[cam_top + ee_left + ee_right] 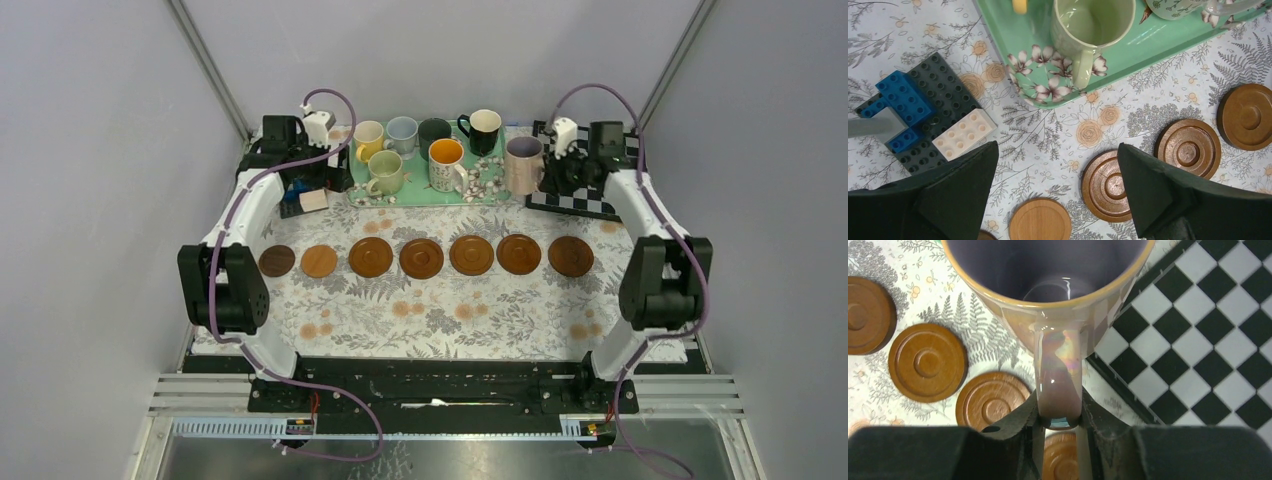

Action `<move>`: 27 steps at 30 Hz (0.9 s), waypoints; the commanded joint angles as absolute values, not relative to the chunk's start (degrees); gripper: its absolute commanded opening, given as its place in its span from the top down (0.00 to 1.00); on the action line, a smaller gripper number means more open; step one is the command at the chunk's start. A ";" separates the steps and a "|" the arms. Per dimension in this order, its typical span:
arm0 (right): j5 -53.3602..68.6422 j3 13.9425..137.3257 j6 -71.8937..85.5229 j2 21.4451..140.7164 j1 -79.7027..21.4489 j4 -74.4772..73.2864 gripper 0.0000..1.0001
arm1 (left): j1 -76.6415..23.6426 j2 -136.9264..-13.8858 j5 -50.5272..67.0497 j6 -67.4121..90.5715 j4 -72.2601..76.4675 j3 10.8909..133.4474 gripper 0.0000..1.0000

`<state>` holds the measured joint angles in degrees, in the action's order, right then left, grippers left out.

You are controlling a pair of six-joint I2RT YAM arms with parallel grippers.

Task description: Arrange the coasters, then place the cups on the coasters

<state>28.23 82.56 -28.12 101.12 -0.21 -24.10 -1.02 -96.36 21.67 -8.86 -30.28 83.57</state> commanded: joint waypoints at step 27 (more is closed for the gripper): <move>42.38 45.98 -39.93 66.47 24.93 -20.05 1.00 | -5.18 -97.41 24.86 -8.34 -27.51 88.17 0.01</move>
